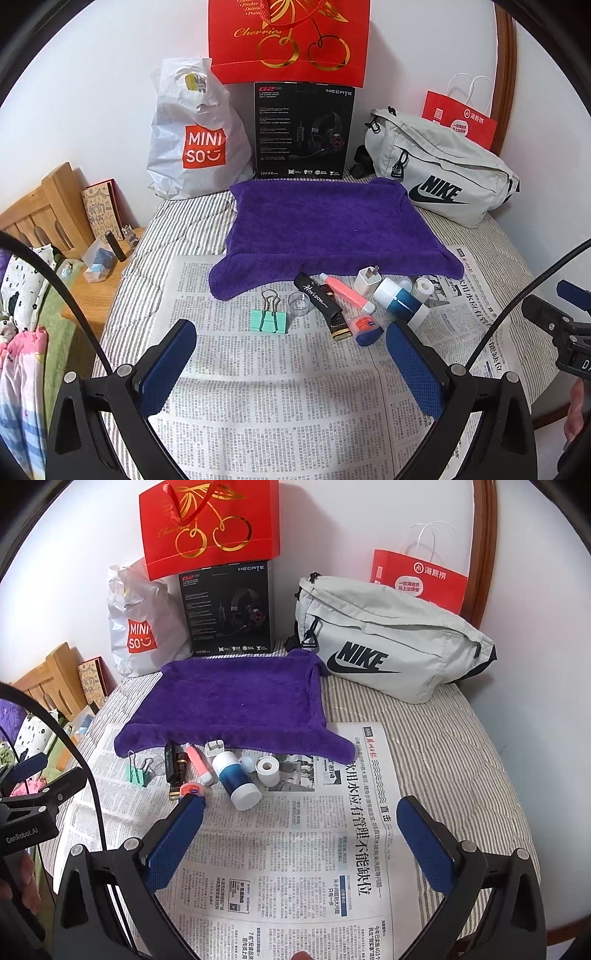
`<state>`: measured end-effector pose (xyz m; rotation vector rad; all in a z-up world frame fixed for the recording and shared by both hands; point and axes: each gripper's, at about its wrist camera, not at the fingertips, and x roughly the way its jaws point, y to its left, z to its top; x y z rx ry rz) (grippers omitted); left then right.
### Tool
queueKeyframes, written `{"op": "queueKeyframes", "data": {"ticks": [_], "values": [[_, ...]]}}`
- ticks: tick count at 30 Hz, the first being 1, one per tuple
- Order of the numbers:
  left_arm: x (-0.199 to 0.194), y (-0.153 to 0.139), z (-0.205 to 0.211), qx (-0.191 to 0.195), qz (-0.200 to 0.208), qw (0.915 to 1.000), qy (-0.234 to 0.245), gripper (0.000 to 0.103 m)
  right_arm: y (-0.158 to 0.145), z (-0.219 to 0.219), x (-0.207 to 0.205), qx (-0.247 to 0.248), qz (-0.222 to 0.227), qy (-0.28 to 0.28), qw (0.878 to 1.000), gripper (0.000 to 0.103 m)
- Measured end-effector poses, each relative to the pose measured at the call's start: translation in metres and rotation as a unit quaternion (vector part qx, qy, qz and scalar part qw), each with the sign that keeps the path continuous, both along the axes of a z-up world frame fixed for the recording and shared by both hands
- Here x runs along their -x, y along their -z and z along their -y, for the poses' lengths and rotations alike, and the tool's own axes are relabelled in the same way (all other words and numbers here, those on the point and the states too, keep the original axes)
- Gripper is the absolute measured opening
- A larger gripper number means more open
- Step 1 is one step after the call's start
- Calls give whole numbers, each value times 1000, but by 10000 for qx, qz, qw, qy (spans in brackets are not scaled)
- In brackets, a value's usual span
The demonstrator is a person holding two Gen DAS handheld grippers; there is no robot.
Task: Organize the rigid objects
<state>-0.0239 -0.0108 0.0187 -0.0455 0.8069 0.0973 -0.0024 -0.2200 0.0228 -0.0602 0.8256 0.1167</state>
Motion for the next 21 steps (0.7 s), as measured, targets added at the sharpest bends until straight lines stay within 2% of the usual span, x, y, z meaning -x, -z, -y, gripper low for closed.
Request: {"op": "queueKeyframes", "data": {"ticks": [21], "values": [[1,1,-3,23,-49,10000,16,103,0,-2,-2,86,8,-41,10000,103]]}}
